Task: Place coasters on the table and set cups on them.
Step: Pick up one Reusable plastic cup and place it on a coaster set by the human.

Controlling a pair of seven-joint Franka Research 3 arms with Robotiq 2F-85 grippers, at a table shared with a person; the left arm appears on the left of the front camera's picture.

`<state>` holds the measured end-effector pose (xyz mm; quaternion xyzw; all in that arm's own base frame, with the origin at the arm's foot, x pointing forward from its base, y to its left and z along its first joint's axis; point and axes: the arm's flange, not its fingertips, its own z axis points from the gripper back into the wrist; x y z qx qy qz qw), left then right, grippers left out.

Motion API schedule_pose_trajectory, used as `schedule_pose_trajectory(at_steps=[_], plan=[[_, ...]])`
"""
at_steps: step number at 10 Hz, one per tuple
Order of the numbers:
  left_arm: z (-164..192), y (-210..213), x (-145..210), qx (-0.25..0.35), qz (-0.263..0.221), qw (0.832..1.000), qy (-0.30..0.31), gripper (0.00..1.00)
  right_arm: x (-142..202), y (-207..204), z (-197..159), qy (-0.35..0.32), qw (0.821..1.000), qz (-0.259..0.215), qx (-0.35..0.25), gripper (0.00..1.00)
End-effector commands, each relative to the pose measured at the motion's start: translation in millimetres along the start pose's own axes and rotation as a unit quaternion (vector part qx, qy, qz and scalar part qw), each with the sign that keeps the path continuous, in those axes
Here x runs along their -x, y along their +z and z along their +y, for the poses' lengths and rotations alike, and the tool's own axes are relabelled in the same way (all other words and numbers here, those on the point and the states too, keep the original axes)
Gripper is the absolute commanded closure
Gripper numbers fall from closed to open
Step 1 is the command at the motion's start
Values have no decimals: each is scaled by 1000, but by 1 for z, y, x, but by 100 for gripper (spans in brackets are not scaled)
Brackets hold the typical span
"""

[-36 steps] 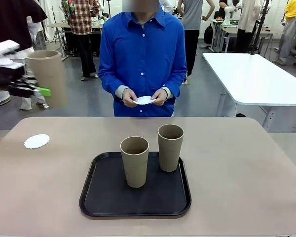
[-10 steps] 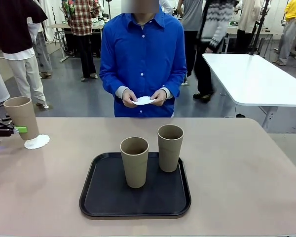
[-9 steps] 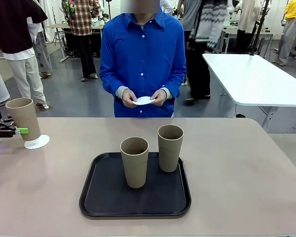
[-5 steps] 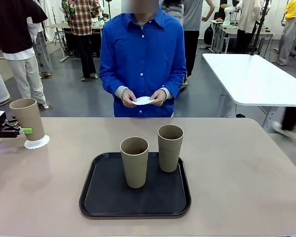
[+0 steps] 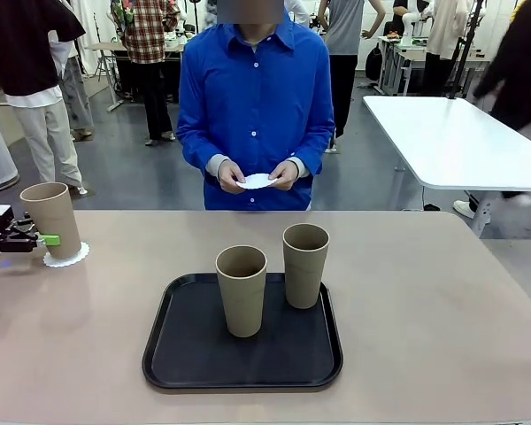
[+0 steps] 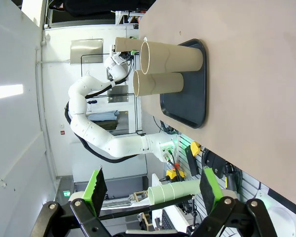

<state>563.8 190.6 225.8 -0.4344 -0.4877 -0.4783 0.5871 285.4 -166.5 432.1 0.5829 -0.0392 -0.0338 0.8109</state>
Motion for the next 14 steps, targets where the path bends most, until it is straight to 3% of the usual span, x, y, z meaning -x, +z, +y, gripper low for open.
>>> schedule_pose_trajectory(at_steps=[1,9,11,14], plan=[[3,2,1,9,-2,1000,-15,17,1,0,1,2,1000,1,-5,0],[5,0,12,38,12,999,-2,17,1,0,1,2,1000,1,-5,0],[5,0,14,46,15,999,4,0,1,0,1,2,1000,1,-5,0],[6,0,16,57,17,998,9,0,1,0,1,2,1000,1,-5,0]])
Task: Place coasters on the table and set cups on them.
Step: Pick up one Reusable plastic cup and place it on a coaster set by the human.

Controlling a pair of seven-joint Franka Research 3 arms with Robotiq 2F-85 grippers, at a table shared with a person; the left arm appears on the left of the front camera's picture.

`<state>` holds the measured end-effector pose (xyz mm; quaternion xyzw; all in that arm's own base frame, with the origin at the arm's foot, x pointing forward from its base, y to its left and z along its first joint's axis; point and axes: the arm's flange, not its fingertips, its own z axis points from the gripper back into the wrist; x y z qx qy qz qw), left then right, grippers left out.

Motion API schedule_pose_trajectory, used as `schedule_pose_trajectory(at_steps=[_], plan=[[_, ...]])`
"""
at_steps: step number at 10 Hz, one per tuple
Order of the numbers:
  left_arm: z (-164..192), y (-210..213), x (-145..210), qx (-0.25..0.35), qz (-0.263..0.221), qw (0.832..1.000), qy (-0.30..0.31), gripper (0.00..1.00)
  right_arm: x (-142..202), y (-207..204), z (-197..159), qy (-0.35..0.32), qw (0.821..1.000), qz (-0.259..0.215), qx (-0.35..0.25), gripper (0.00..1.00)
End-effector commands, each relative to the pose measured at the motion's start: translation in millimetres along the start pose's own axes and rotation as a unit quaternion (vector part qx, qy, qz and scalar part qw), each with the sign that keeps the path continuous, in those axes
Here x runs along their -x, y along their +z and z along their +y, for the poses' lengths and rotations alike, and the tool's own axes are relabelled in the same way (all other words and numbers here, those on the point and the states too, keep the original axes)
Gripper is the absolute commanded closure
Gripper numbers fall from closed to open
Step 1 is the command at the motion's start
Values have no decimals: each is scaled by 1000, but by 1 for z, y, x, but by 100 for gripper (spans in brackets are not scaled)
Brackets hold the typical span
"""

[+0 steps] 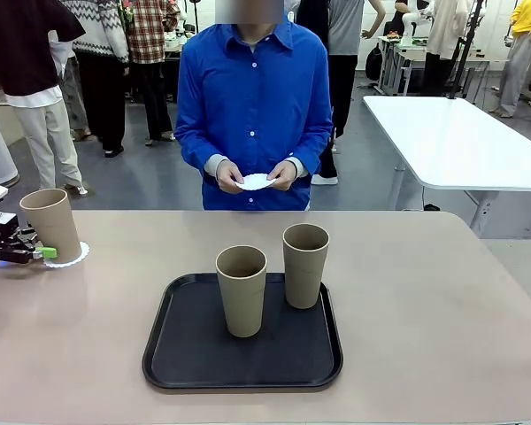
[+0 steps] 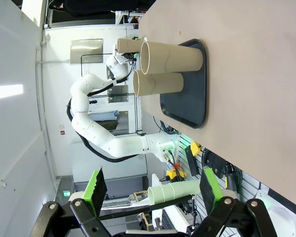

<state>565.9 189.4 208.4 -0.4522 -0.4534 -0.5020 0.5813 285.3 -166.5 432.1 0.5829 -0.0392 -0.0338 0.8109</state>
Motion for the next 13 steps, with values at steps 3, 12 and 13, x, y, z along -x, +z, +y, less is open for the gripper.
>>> schedule_pose_trajectory(at_steps=[3,12,13], plan=[[5,4,-1,16,-7,1000,-1,0,1,0,1,2,1000,1,-5,0],[3,24,3,31,2,999,18,0,1,0,1,2,1000,1,-5,0],[1,24,4,35,6,999,21,0,1,0,1,2,1000,1,-5,0]])
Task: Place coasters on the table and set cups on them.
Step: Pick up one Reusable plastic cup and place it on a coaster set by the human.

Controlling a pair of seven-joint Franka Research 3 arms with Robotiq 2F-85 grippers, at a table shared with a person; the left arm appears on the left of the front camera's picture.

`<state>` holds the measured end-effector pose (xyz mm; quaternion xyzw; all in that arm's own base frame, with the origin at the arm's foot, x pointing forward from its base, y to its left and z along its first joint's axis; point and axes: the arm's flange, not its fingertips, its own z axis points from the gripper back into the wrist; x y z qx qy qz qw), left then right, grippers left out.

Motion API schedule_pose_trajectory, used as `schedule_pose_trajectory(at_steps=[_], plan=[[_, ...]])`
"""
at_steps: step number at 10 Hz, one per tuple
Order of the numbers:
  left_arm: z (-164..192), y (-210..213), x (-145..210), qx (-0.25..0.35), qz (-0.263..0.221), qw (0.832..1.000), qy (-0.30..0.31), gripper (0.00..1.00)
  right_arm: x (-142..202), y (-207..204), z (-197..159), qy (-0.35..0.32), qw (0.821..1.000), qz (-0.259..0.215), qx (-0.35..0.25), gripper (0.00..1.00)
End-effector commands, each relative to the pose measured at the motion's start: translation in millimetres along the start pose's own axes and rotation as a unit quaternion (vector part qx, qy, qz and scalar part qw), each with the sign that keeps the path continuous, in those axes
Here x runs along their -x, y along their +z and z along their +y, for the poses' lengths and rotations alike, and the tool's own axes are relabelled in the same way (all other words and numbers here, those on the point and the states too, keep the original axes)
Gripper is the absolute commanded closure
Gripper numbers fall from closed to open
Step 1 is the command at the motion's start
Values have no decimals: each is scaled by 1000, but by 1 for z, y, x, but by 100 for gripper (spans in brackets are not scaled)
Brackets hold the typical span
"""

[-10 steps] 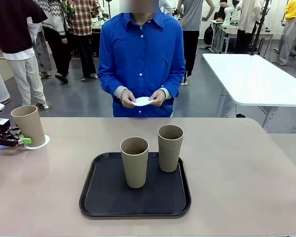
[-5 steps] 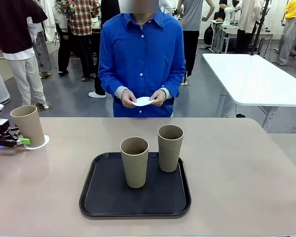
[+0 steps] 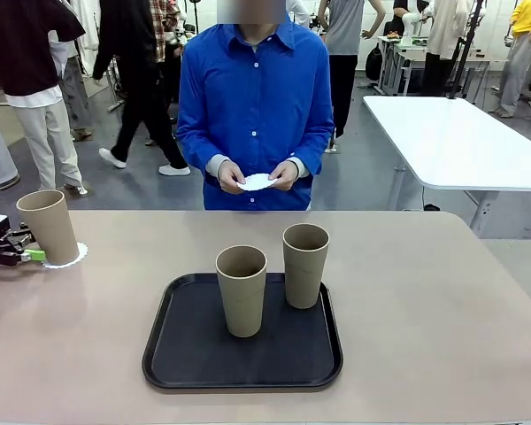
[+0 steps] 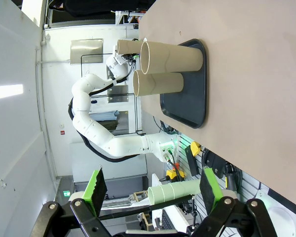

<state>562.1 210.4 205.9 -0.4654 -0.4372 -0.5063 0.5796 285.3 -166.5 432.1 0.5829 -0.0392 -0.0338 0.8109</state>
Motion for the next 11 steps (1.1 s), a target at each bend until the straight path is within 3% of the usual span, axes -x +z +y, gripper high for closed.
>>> schedule_pose_trajectory(at_steps=[1,11], plan=[[2,3,-2,22,9,1000,10,0,1,0,1,2,1000,1,-5,0],[8,16,-5,1,13,1000,-3,0,1,0,1,2,1000,1,-5,0]])
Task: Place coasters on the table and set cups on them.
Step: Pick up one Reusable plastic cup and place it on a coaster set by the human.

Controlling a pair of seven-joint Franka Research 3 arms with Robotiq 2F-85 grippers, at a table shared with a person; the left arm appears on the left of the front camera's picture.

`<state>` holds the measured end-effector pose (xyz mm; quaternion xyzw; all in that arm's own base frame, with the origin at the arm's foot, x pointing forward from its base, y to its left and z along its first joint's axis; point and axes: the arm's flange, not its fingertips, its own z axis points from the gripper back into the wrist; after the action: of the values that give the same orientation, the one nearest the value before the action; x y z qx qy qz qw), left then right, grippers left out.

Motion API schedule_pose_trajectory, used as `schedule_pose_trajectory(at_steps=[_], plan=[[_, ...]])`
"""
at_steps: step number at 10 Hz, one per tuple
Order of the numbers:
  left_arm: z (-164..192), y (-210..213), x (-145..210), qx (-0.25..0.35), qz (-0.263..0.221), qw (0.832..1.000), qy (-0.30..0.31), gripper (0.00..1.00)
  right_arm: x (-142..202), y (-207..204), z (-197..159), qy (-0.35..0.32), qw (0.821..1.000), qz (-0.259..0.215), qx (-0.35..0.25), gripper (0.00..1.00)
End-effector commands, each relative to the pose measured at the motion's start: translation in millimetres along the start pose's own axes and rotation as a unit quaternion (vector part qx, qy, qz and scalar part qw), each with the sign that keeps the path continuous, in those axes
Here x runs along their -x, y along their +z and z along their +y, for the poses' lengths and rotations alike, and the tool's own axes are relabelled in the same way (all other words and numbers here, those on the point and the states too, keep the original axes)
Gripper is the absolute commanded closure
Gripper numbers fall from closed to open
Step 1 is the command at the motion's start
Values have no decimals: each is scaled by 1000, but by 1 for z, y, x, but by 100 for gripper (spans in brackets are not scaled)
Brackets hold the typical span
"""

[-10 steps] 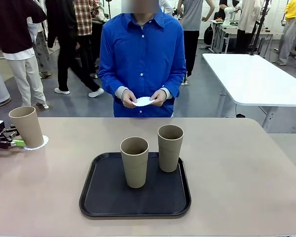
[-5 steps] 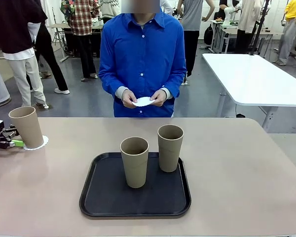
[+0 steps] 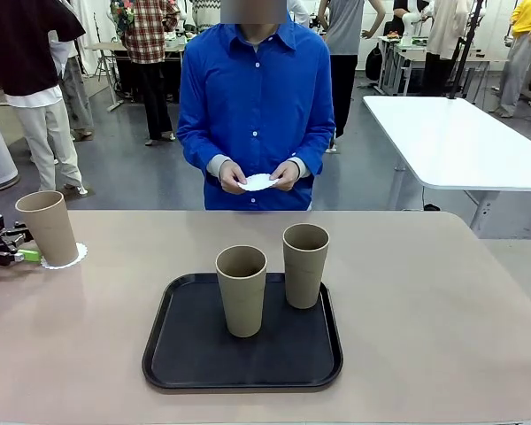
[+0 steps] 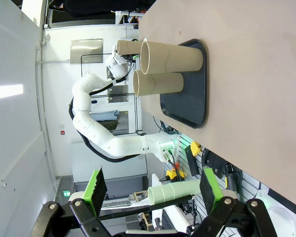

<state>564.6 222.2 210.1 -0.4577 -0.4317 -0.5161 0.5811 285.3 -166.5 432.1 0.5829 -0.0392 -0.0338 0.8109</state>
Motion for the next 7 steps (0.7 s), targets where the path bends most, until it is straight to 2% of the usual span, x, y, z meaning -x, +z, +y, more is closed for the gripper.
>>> schedule_pose_trajectory(at_steps=[1,4,7], plan=[[5,7,-3,-4,1,1000,4,0,1,0,1,2,1000,1,-5,0],[4,22,-4,-18,2,1000,6,0,1,0,1,2,1000,1,-5,0],[-11,40,-16,-60,38,997,8,0,1,0,1,2,1000,1,-5,0]])
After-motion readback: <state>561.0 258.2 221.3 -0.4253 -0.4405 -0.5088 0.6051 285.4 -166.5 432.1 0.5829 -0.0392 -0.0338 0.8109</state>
